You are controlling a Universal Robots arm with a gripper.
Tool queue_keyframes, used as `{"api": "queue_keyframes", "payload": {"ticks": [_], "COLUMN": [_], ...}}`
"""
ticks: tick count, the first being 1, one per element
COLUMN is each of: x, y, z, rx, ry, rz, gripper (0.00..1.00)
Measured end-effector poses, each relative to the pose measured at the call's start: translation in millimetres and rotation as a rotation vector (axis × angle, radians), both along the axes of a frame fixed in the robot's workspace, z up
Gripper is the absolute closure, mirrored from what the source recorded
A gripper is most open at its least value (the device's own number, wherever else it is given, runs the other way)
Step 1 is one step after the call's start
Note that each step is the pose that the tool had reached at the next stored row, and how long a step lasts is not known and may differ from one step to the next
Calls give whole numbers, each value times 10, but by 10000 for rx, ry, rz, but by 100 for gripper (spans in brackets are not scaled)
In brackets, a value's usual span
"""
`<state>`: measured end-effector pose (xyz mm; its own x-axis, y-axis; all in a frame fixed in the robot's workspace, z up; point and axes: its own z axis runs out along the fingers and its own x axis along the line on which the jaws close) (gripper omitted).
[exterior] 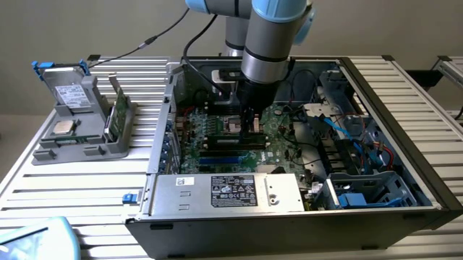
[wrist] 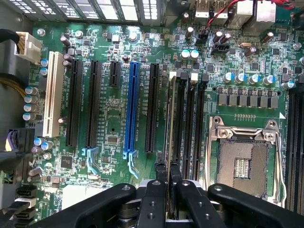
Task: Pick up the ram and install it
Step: 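Insert the ram into the slot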
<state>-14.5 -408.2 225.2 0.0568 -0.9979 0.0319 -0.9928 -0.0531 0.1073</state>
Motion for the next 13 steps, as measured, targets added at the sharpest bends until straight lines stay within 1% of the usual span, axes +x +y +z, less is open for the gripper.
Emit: {"api": "queue_keyframes", "payload": {"ticks": [2,10,13], "x": [0,0,0], "y": [1,11,12], "z": [0,2,6], "rx": [-10,-11,-11], "ry": [0,0,-15], "rz": [0,51,83], "gripper": [86,86,86]}}
